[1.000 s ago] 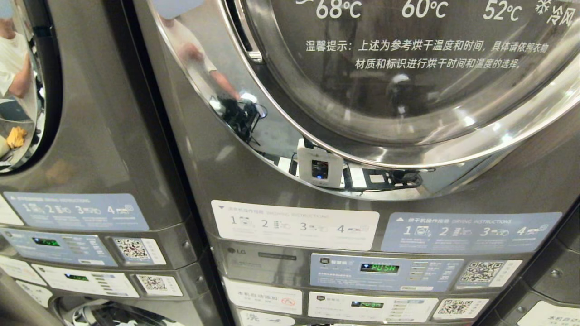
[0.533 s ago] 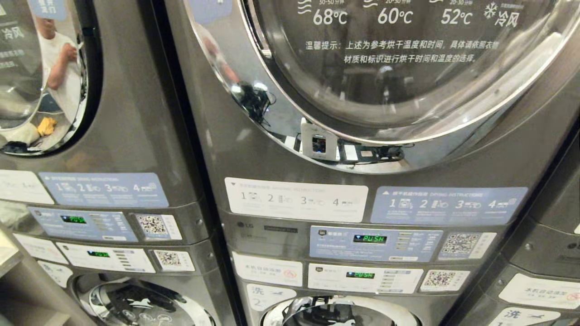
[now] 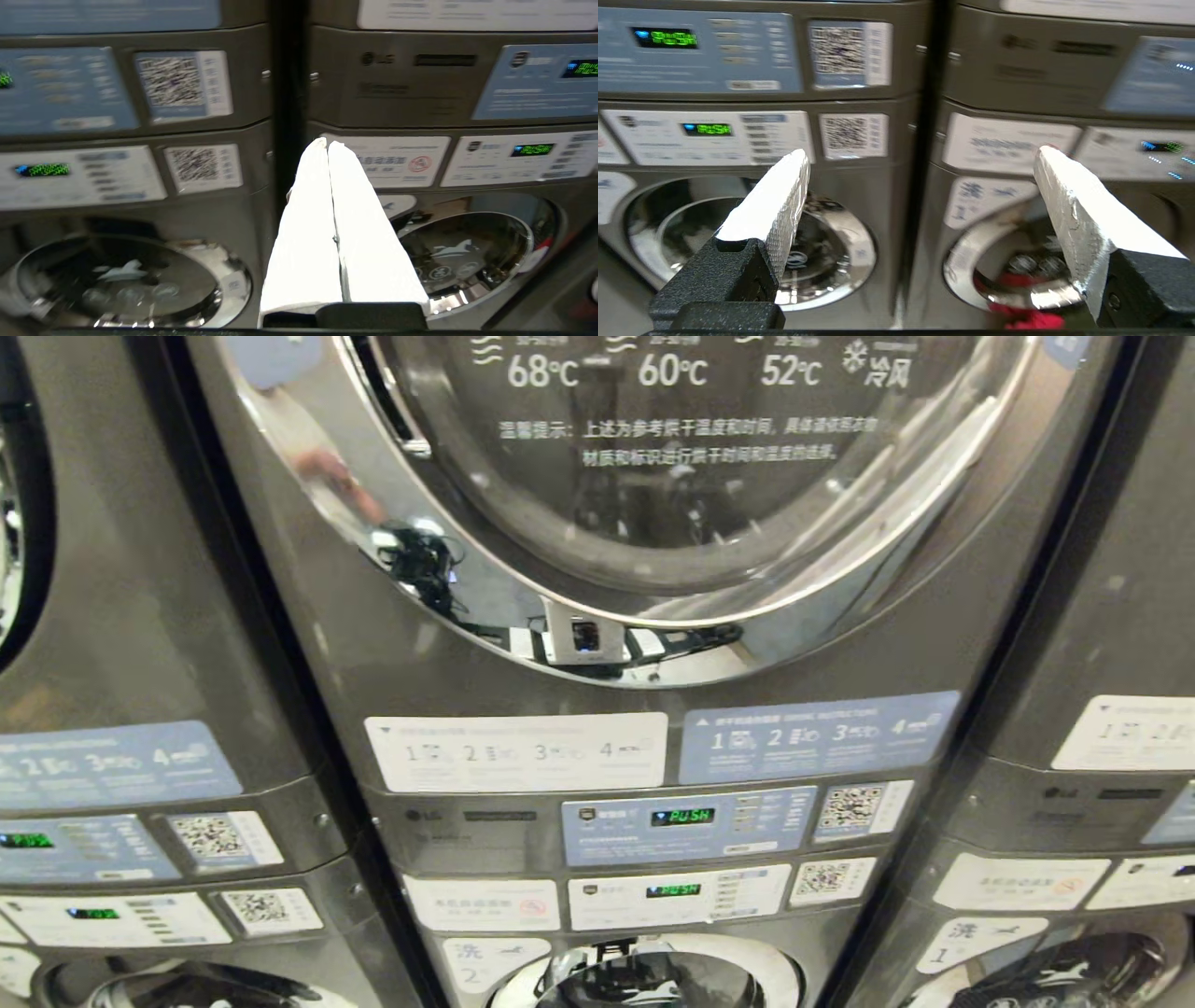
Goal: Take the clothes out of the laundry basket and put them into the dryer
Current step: Open the dryer
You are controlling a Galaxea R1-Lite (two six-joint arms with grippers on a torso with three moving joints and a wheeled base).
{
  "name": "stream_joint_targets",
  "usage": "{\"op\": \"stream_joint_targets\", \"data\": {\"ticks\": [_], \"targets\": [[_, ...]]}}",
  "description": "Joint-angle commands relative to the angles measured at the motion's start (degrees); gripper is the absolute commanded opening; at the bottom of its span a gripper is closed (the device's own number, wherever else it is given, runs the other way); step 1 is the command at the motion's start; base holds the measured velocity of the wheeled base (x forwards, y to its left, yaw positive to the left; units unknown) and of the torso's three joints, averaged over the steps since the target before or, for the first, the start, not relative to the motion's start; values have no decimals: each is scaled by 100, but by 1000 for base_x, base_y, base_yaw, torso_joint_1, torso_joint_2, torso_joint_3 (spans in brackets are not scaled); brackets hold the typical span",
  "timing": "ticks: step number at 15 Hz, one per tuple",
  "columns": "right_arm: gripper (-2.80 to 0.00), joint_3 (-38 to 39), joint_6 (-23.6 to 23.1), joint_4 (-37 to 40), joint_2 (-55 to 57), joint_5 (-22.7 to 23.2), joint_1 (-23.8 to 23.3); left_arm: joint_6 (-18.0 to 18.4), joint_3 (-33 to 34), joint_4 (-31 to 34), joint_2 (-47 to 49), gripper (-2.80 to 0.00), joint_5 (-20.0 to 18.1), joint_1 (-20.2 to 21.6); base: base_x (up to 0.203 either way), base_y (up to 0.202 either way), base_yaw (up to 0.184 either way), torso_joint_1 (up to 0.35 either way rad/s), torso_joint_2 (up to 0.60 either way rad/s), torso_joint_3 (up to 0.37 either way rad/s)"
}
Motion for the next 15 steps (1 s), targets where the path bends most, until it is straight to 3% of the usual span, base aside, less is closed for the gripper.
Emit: {"op": "stream_joint_targets", "data": {"ticks": [1,4,15], "targets": [[0,-1,-8,5,2,2,0,-1,1,-2,-2,-280,4,0,1,9,-165,2,2,-1],[0,-7,-12,5,3,2,0,-1,-4,-2,-2,-280,4,0,1,4,-134,0,5,2],[0,-7,-3,5,-4,2,0,-10,3,-2,-2,-280,13,0,0,0,0,0,0,0]]}}
